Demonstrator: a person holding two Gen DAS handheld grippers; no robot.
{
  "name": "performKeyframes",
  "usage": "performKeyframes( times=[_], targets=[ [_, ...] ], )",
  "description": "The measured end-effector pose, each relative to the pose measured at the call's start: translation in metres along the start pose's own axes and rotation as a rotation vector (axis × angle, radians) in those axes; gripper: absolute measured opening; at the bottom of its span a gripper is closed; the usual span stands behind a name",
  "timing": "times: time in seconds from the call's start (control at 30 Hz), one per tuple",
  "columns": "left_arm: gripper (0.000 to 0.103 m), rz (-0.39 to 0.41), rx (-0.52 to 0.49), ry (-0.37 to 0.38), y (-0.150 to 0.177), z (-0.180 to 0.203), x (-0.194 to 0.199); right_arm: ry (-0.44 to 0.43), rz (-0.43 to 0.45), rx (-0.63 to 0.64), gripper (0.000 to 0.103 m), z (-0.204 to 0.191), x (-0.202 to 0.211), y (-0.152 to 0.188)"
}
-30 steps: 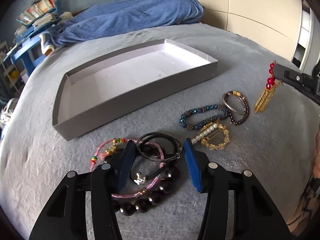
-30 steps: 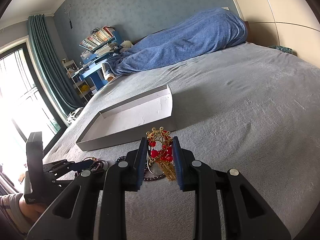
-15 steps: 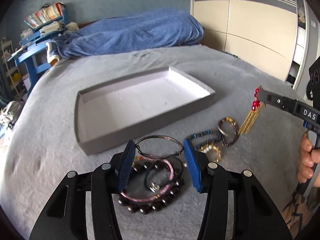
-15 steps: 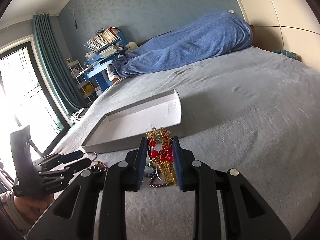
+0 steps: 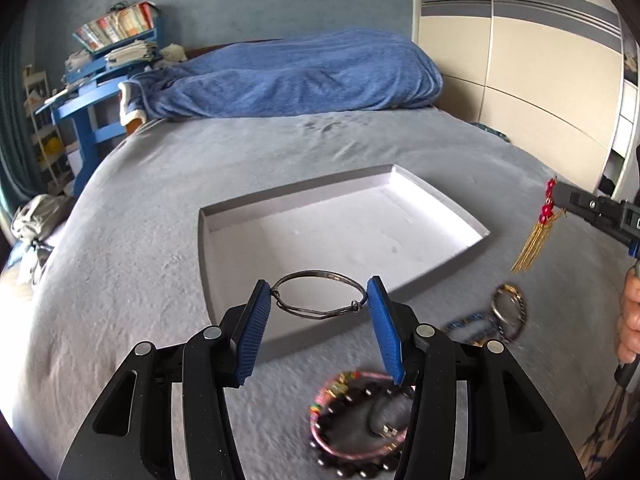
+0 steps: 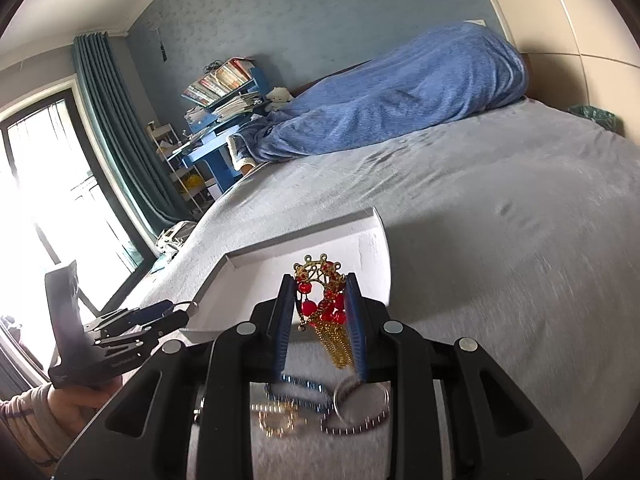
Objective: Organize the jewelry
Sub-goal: 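Carry both items into the tray and open both tools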
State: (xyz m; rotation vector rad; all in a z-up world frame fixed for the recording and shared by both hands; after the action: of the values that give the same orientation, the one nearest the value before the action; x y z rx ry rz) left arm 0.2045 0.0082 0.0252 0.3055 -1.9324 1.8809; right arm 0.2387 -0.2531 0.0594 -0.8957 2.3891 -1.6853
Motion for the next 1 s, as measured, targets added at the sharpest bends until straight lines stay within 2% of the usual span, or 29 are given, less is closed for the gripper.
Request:
performKeyframes(
  times=[0.37,0.63,0.87,0.93,1.0],
  targets=[
    [0.051,-0.048,0.034,-0.031,0.002,-0.022,-0.035,0.005,-0.043,0.065,0.025,-0.009,-0.064,-0.024],
    [0.051,-0.139,0.060,-0.048,0.029,-0.033,-0.060,0.078,-0.187,0.082,0.025,0.010,-0.110,0.012],
    [0.057,-0.126,0.055,-0.053,0.030,-0.035,-0.059,0.116,-0.245,0.105,0.027,0.017,-0.128,0.031],
    [0.058,-0.118,0.054,-0.054,0.031,-0.034,-0.057,0.119,-0.238,0.114,0.044,0.017,-0.127,0.031],
    [0.059,-0.107,0.066,-0.047,0.031,-0.034,-0.053,0.104,-0.215,0.107,0.052,0.015,-0.122,0.030]
  ],
)
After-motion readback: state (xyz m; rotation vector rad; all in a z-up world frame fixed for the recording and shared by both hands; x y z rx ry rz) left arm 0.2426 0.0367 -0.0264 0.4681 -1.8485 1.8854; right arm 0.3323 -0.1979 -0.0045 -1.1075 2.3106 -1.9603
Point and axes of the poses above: each gripper's, at about its wrist camera, not at the fingertips, and x roughly against the way its jaws point, z to its right, y to its underside, the point moved 5 cm from there along -x, roughly the way its jaws point, and after that the axes turned 12 degrees about z, right-handed, at the moved point
